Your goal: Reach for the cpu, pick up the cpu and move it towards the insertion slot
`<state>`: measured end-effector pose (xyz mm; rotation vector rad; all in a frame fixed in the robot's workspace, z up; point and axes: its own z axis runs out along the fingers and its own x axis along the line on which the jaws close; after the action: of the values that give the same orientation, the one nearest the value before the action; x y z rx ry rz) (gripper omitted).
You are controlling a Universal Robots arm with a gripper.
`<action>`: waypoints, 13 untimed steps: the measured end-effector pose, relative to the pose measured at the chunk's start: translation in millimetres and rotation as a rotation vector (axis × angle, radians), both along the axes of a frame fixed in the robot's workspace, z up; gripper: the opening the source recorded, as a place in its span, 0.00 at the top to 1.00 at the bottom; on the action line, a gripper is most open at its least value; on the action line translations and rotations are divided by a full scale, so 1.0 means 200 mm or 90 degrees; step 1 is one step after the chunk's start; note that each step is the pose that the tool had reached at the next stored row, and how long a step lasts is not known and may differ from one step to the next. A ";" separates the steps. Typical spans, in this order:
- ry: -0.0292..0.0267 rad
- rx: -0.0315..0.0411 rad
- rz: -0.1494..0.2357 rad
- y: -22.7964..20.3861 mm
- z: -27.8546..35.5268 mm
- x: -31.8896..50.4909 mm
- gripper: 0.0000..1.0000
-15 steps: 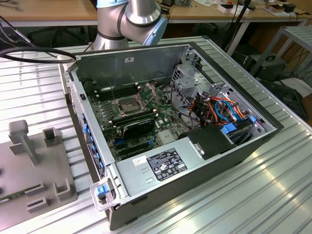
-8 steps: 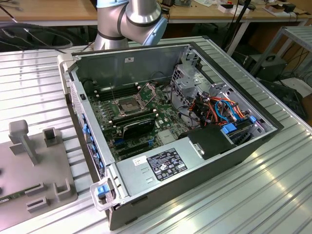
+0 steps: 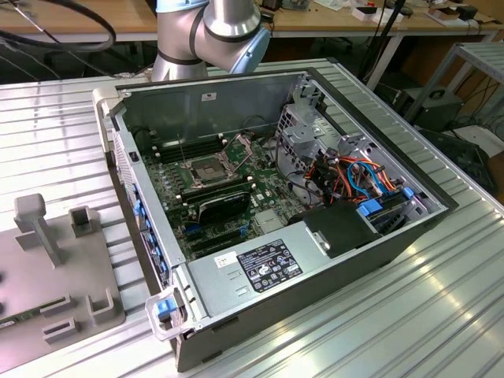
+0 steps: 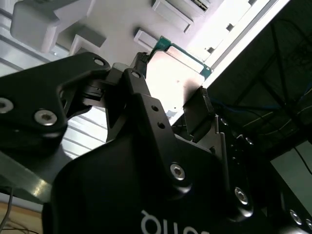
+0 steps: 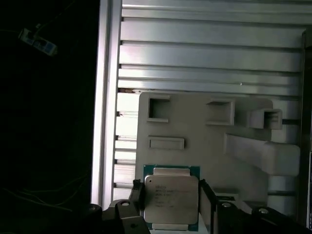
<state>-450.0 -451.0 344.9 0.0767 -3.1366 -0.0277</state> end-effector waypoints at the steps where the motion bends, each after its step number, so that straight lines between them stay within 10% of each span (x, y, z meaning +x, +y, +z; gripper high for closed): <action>1: 0.0001 0.0000 0.000 0.000 0.015 0.000 0.45; 13: 0.0004 0.0000 0.000 0.000 0.220 0.000 0.45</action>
<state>-450.0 -451.0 389.0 0.0767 -3.1360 -0.0278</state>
